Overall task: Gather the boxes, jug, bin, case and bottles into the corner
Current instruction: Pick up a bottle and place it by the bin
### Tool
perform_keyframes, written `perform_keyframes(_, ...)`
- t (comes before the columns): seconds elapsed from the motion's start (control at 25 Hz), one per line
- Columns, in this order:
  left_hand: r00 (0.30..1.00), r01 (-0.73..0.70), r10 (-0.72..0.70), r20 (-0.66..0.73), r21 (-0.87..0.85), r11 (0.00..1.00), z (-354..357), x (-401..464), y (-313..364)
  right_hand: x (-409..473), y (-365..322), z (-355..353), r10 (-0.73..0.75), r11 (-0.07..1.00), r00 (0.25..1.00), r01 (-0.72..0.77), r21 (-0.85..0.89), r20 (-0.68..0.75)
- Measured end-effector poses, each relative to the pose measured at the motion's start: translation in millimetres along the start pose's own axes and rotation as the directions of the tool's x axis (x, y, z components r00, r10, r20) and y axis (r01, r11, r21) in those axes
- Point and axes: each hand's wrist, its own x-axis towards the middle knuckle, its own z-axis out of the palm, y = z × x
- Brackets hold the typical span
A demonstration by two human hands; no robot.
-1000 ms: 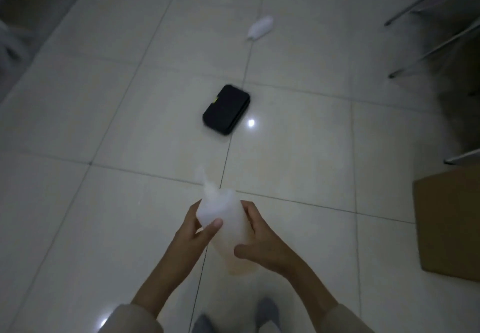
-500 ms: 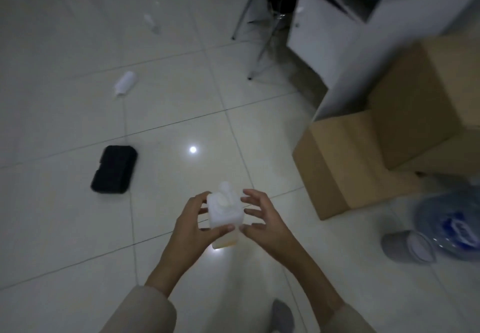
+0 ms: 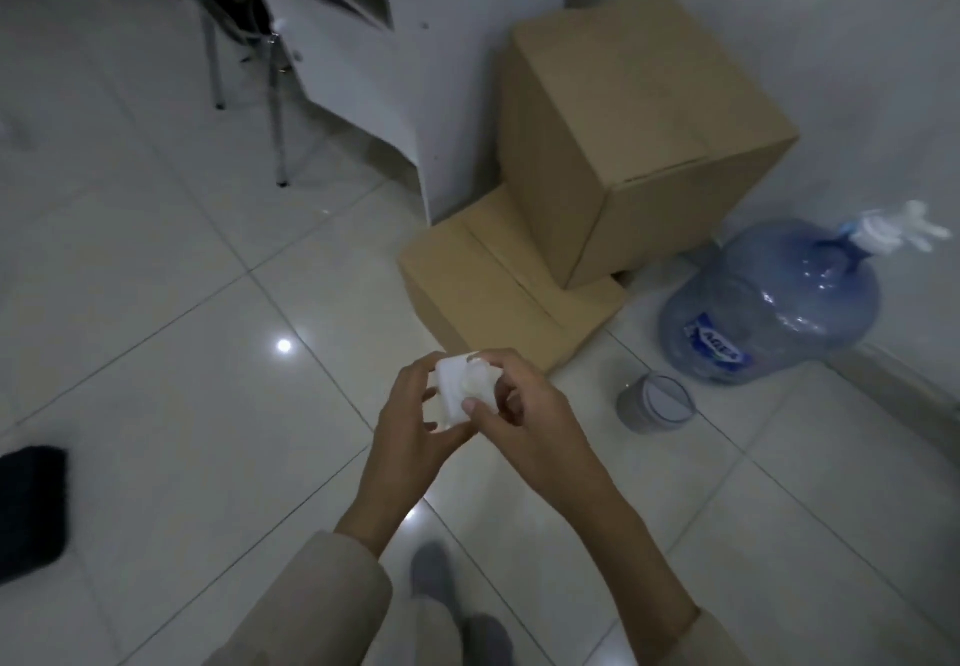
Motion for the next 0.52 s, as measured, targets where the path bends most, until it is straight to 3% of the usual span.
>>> perform_keyframes(0.12, 0.996, -0.001, 0.002, 0.087, -0.006, 1.0, 44.6, 33.9, 6.7, 15.5, 19.8, -37.5, 0.064, 0.997, 0.992, -0.068, -0.031, -0.113)
perform_keyframes(0.24, 0.976, 0.012, -0.008, 0.219, -0.019, 1.0, 85.0, 67.8, 11.7, 33.7, 41.8, -75.0, 0.145, 0.989, 0.983, -0.142, 0.034, -0.113)
perform_keyframes(0.4, 0.908, -0.006, -0.006, 0.419, 0.027, 1.0, 133.3, 121.6, 8.8, 65.8, 80.4, -108.8, 0.252, 0.962, 0.953, -0.228, 0.148, -0.17)
perform_keyframes(0.52, 0.862, 0.034, -0.084, 0.499, 0.108, 0.994, 176.3, 151.8, -10.8, 86.0, 135.6, -120.2, 0.42, 0.901, 0.869, -0.364, 0.237, -0.261)
